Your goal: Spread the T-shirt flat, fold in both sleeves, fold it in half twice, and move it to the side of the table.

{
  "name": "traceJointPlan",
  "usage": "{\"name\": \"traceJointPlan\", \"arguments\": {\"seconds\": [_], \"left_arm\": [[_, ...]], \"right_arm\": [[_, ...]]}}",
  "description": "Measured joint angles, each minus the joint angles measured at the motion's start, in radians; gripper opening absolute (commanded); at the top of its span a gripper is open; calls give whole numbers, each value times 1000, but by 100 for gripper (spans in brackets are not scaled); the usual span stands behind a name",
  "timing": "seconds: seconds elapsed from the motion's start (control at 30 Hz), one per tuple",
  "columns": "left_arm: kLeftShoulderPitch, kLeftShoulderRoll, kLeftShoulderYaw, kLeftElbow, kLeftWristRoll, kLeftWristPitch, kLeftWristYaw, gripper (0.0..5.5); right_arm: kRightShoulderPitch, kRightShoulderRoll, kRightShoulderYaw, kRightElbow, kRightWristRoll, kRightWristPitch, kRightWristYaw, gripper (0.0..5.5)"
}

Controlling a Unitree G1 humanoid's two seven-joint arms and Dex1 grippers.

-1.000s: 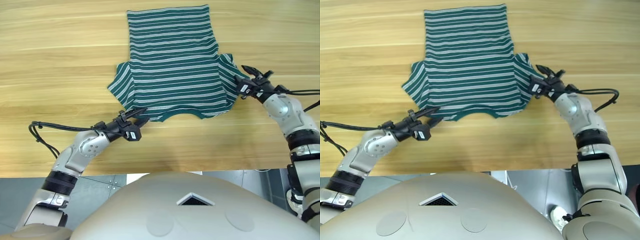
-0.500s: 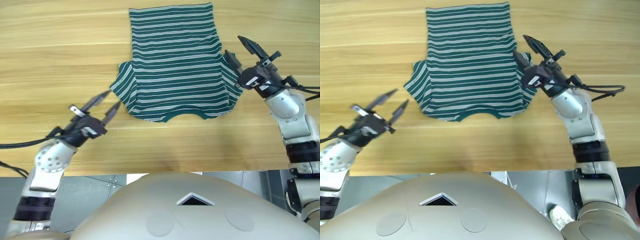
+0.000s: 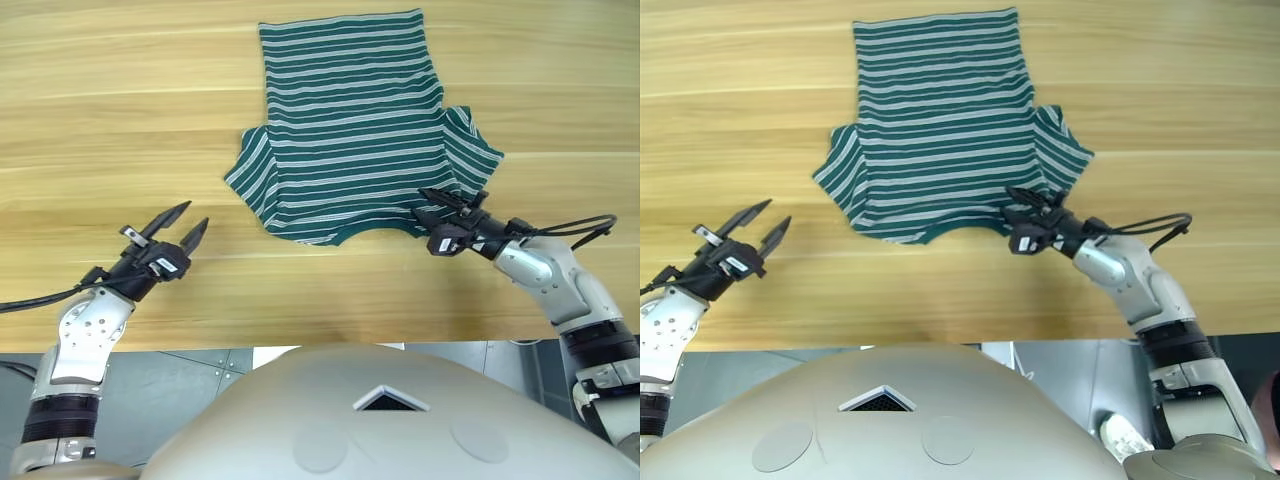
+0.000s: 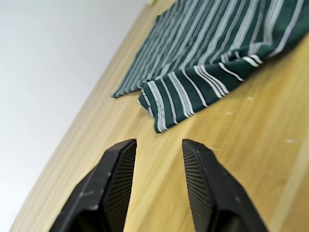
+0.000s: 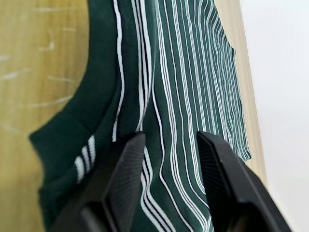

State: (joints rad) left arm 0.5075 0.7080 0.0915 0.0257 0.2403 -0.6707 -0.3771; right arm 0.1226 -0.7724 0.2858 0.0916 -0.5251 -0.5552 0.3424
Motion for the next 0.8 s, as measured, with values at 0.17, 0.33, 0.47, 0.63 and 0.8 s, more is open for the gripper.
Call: {"name": "traceJointPlan", "arguments": {"seconds": [0.17, 0.33, 0.47, 0.63, 0.8], "left_arm": [[-26, 30, -13, 7, 160, 25, 10, 174], [-110, 48, -51, 33, 330, 62, 66, 174], [-233, 65, -123, 43, 471, 89, 92, 174], [-332, 135, -187, 24, 608, 121, 80, 174], [-383, 158, -231, 29, 627, 129, 66, 221]], "right_arm": [[61, -43, 28, -57, 71, -64, 53, 196], [61, -32, 10, -60, 74, -51, 43, 196], [69, 32, -60, -86, 164, -2, 3, 196], [98, 90, -203, -273, 374, 25, -26, 196], [166, 98, -221, -316, 350, 33, -19, 202]]}}
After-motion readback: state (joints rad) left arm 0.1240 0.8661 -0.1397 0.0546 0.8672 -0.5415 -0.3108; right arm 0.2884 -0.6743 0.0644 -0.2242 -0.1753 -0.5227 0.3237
